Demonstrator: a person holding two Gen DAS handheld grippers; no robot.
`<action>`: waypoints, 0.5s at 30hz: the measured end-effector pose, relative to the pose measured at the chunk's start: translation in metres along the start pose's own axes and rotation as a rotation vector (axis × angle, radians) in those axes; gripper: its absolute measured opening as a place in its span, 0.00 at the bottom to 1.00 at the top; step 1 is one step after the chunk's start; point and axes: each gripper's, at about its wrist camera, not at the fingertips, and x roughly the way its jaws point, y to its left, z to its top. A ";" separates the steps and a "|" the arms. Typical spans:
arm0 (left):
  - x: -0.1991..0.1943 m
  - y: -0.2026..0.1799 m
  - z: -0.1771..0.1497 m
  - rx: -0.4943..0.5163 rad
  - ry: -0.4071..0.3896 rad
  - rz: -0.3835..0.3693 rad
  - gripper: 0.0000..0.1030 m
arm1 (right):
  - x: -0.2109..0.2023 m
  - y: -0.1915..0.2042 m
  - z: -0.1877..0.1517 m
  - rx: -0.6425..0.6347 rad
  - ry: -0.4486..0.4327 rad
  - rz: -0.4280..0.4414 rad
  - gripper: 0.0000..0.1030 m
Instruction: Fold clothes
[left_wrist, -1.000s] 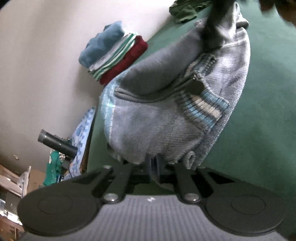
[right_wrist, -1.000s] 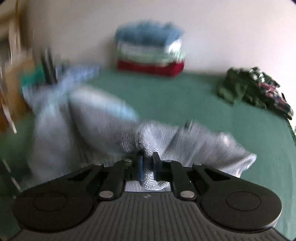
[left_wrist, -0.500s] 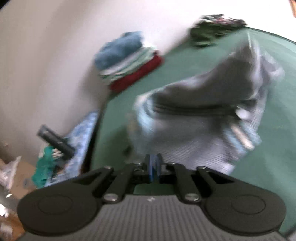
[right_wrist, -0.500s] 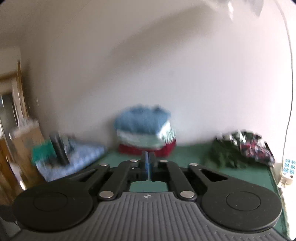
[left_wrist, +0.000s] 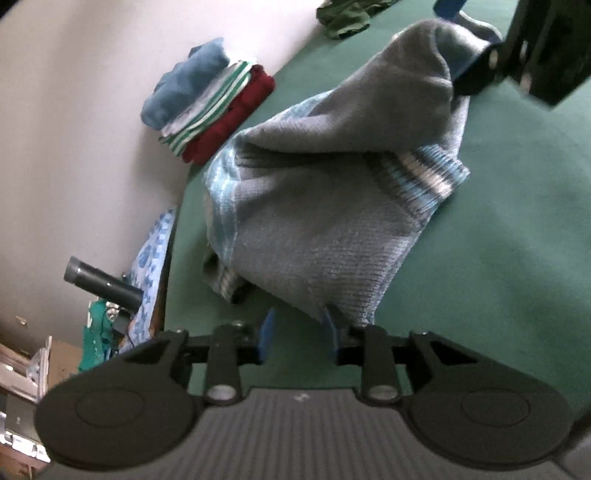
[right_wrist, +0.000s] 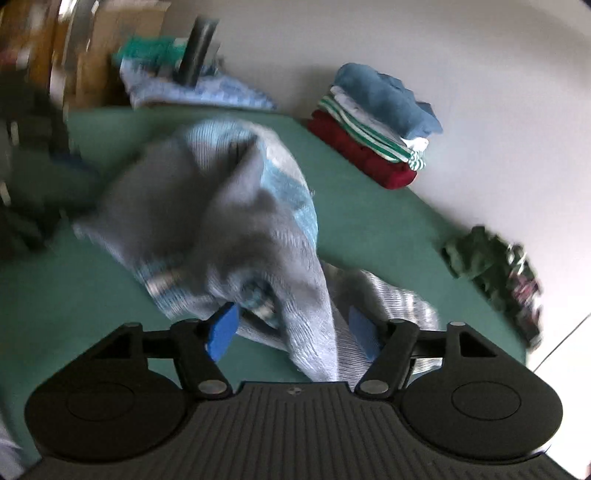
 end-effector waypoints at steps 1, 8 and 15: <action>-0.005 0.001 -0.001 -0.010 -0.008 -0.018 0.36 | 0.002 0.002 -0.001 -0.026 0.006 -0.014 0.61; -0.003 -0.010 0.007 -0.035 -0.012 -0.074 0.52 | 0.010 -0.027 0.001 0.065 -0.028 -0.060 0.62; 0.018 -0.007 0.014 -0.077 -0.007 -0.008 0.28 | 0.027 -0.029 0.018 0.262 -0.126 0.025 0.26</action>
